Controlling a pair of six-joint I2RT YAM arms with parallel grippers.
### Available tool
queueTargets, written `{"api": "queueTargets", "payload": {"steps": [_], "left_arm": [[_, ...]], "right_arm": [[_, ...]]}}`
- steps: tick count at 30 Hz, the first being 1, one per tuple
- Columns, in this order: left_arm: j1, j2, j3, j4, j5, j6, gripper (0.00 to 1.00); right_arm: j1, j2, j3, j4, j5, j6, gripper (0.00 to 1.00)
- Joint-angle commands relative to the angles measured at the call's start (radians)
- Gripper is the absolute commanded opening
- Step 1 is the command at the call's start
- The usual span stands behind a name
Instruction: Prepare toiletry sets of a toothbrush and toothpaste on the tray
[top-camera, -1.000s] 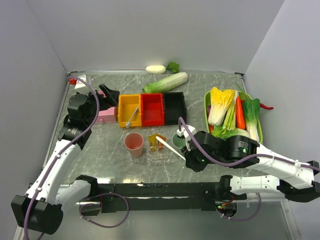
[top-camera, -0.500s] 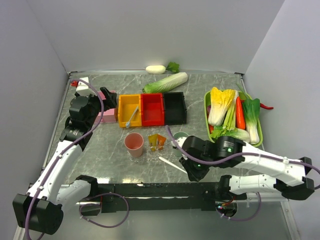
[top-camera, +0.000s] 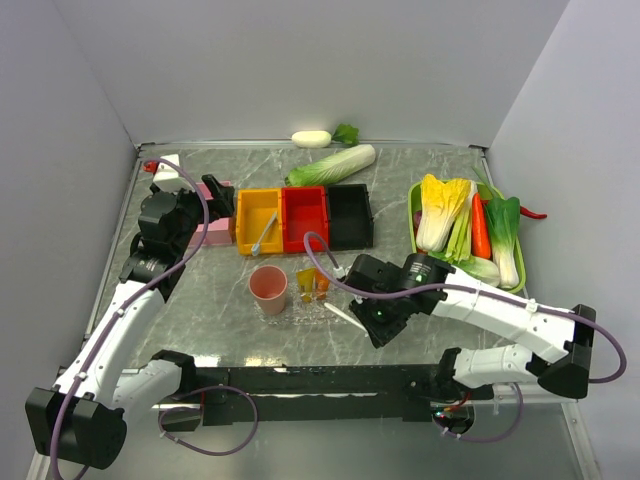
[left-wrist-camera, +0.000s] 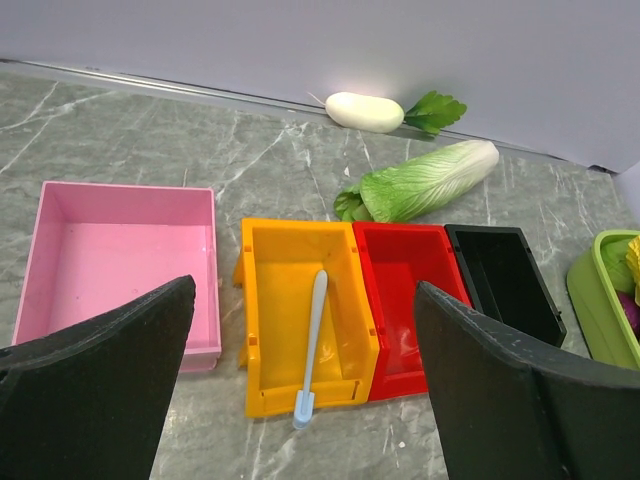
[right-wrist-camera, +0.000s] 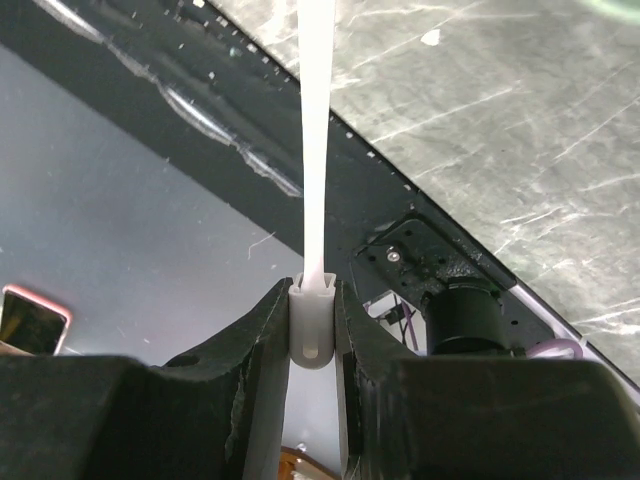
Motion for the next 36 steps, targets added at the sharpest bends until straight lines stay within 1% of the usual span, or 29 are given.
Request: {"api": "queueTargets", "payload": {"steps": [1, 19, 24, 36], "left_arm": [[0.004, -0.006, 0.007, 0.038, 0.013, 0.020, 0.94], [0.004, -0.015, 0.016, 0.024, 0.034, 0.015, 0.95], [0.002, -0.020, 0.020, 0.019, 0.031, 0.020, 0.95], [0.002, -0.023, 0.022, 0.013, 0.034, 0.023, 0.96]], "right_arm": [[-0.040, 0.017, 0.058, 0.002, -0.010, -0.041, 0.00], [-0.066, 0.149, 0.142, -0.023, -0.022, -0.077, 0.00], [-0.066, 0.159, 0.165, -0.056, -0.022, -0.072, 0.00], [-0.068, 0.179, 0.167, -0.076, -0.022, -0.072, 0.00]]}}
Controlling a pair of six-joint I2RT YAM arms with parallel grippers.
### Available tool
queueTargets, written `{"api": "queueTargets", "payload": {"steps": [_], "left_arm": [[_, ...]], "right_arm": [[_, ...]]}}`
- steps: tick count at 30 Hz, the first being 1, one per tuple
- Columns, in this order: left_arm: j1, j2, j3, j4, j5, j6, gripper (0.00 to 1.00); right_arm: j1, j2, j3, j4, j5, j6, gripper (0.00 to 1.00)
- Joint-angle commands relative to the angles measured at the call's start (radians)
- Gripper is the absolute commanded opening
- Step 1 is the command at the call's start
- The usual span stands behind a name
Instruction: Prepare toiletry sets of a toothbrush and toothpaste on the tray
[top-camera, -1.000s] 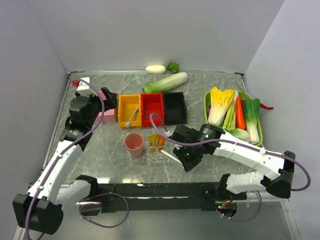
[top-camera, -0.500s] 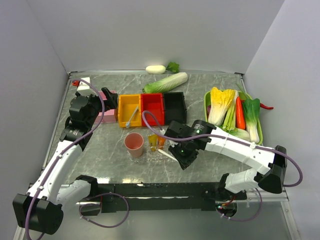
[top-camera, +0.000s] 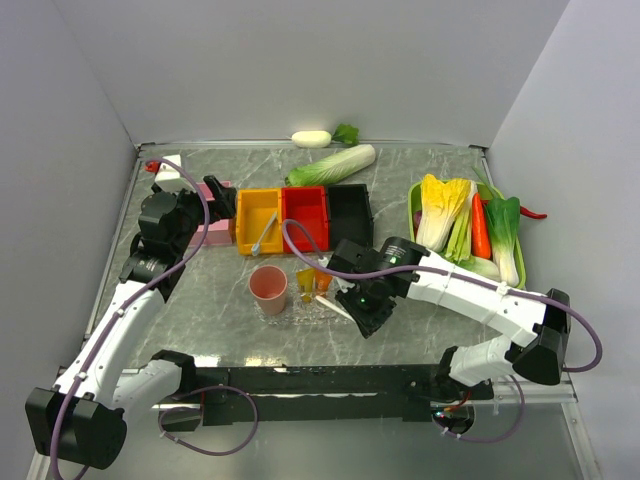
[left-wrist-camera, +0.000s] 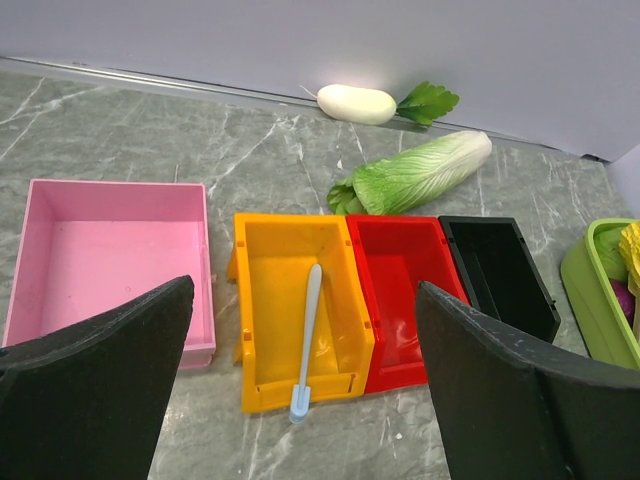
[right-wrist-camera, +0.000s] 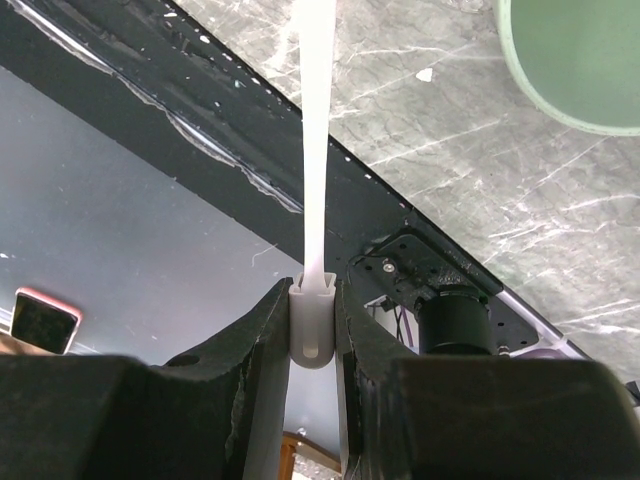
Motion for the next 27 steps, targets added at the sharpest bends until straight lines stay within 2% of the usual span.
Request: {"api": "queueTargets", "payload": {"steps": [1, 27], "left_arm": [[0.002, -0.021, 0.023, 0.020, 0.009, 0.021, 0.96], [0.002, -0.007, 0.030, 0.009, 0.026, 0.018, 0.97]], "right_arm": [[-0.004, 0.014, 0.038, -0.056, -0.001, -0.005, 0.00], [-0.009, -0.031, 0.047, -0.094, -0.027, 0.025, 0.00]]}}
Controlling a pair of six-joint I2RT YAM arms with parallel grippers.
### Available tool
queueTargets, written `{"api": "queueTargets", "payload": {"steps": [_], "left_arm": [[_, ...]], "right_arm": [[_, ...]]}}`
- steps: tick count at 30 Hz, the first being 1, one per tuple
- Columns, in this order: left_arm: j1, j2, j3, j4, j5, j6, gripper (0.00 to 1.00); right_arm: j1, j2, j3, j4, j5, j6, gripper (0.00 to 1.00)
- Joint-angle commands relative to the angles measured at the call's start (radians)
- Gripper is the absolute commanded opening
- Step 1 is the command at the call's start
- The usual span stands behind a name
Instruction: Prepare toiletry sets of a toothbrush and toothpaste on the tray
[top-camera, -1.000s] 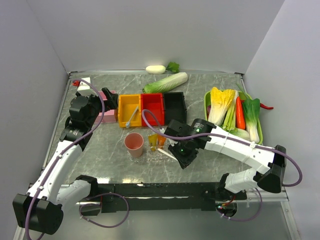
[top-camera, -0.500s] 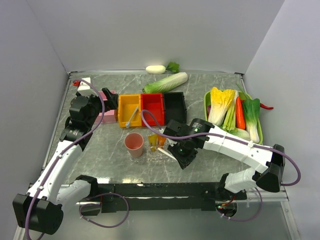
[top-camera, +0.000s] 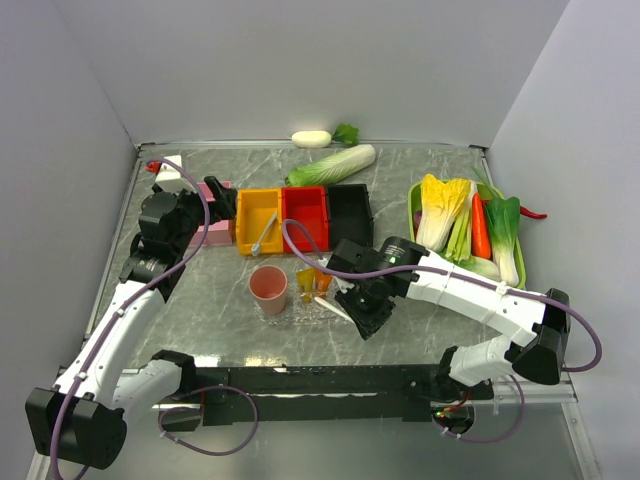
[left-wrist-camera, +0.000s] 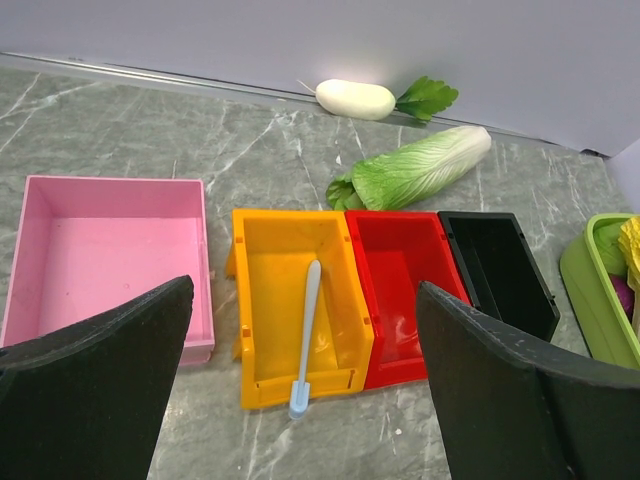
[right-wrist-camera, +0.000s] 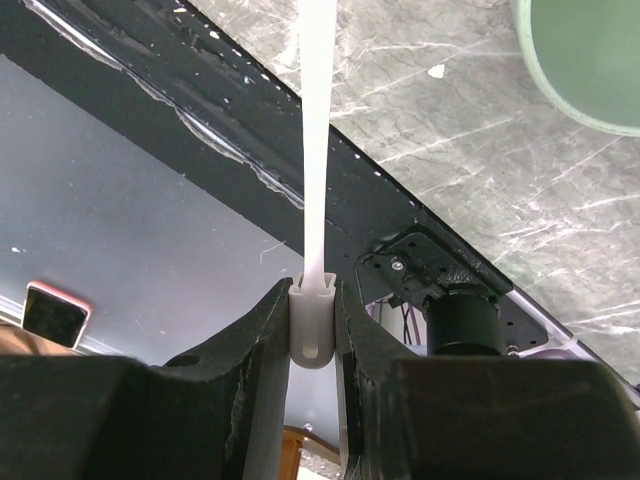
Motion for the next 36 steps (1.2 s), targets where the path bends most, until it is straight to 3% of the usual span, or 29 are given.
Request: {"api": "queueTargets", "payload": {"steps": [1, 36], "left_arm": [[0.002, -0.007, 0.031, 0.017, 0.018, 0.018, 0.96], [0.002, 0.009, 0.039, 0.015, 0.032, 0.016, 0.97]], "right_arm": [[-0.008, -0.039, 0.047, -0.094, -0.008, 0.017, 0.00], [-0.019, -0.051, -0.007, -0.120, 0.029, 0.031, 0.00]]}}
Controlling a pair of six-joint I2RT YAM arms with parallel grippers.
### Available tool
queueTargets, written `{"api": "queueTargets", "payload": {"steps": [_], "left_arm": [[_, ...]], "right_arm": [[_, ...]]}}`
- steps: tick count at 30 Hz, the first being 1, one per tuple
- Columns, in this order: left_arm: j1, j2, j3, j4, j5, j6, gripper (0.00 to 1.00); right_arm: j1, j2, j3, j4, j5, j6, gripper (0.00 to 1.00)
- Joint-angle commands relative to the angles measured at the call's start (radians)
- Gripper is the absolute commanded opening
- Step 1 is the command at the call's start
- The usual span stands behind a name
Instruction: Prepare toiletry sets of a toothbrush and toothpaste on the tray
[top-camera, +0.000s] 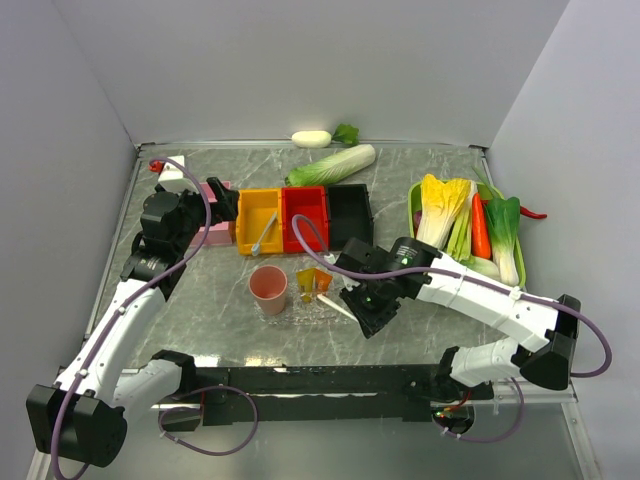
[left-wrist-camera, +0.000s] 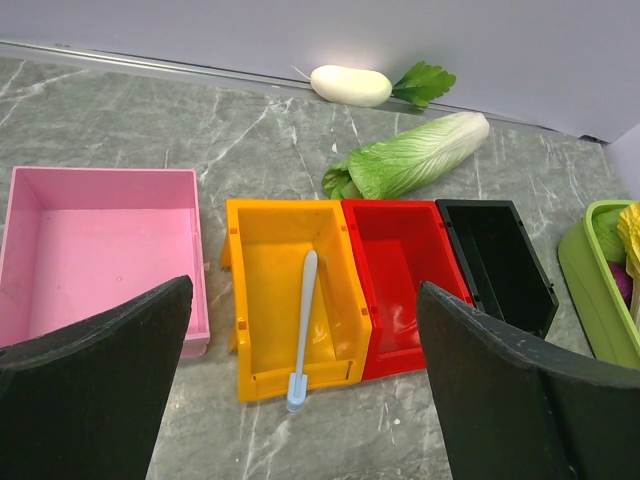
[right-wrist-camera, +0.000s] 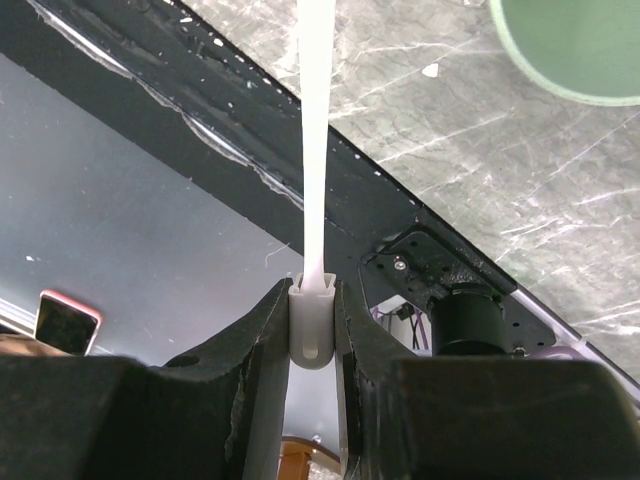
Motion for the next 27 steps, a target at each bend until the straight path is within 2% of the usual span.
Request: {"api": "queueTargets", "payload": {"steps": [1, 27], "left_arm": [[0.004, -0.004, 0.039, 0.027, 0.014, 0.016, 0.97], [0.004, 0.000, 0.043, 0.003, 0.014, 0.015, 0.98]], "right_arm": [[-0.017, -0.002, -0.007, -0.113, 0.017, 0.004, 0.00], [-0.034, 0.089, 0.019, -0.082, 0.014, -0.049, 0.00]]}}
